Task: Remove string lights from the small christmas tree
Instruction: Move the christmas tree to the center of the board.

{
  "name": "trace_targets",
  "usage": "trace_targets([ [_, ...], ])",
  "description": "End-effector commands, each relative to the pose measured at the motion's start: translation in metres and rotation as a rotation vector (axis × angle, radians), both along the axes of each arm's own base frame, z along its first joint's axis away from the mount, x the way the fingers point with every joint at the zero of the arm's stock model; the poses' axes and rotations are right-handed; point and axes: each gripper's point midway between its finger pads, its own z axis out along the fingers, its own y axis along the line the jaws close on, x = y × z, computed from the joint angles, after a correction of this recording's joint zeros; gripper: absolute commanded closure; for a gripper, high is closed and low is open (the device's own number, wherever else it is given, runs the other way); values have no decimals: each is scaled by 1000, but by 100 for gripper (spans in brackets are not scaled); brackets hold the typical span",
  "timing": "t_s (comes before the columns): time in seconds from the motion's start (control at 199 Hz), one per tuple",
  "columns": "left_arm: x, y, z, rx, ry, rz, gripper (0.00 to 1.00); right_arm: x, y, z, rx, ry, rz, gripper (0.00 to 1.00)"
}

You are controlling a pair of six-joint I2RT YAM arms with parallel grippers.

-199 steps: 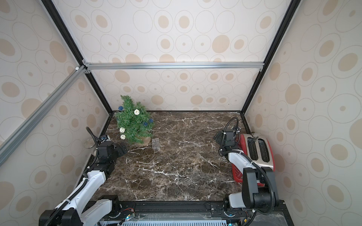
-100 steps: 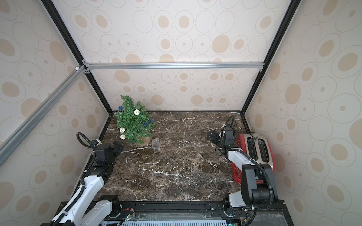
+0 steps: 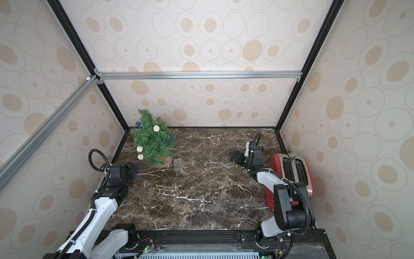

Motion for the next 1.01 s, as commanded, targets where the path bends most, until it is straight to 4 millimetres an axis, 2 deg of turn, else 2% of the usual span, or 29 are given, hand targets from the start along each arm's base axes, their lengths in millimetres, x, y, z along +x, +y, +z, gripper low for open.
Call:
trace_targets([
  [0.0,-13,5,2,-32,-6,62,5,9,7,11,19,-32,19,0],
  [0.161,-31,11,-9,-40,66,124,15,9,9,9,22,-29,20,0],
  [0.226,-34,11,-18,-56,98,136,23,9,9,8,25,-29,18,0],
  [0.377,-17,-1,-43,-154,100,113,54,10,11,9,34,-36,20,0],
  [0.442,-7,-6,-57,-206,88,115,61,10,10,9,37,-37,20,0],
  [0.518,4,-7,-69,-230,74,134,55,10,12,10,42,-44,21,0],
  [0.588,6,-6,-80,-231,74,176,46,11,12,10,48,-48,22,0],
  [0.679,10,-3,-88,-236,28,242,43,12,14,13,58,-59,25,0],
  [0.835,29,-5,-96,-247,-12,304,35,12,17,16,74,-75,26,0],
  [1.0,42,-5,-111,-277,-41,374,27,13,27,19,119,-72,64,0],
])
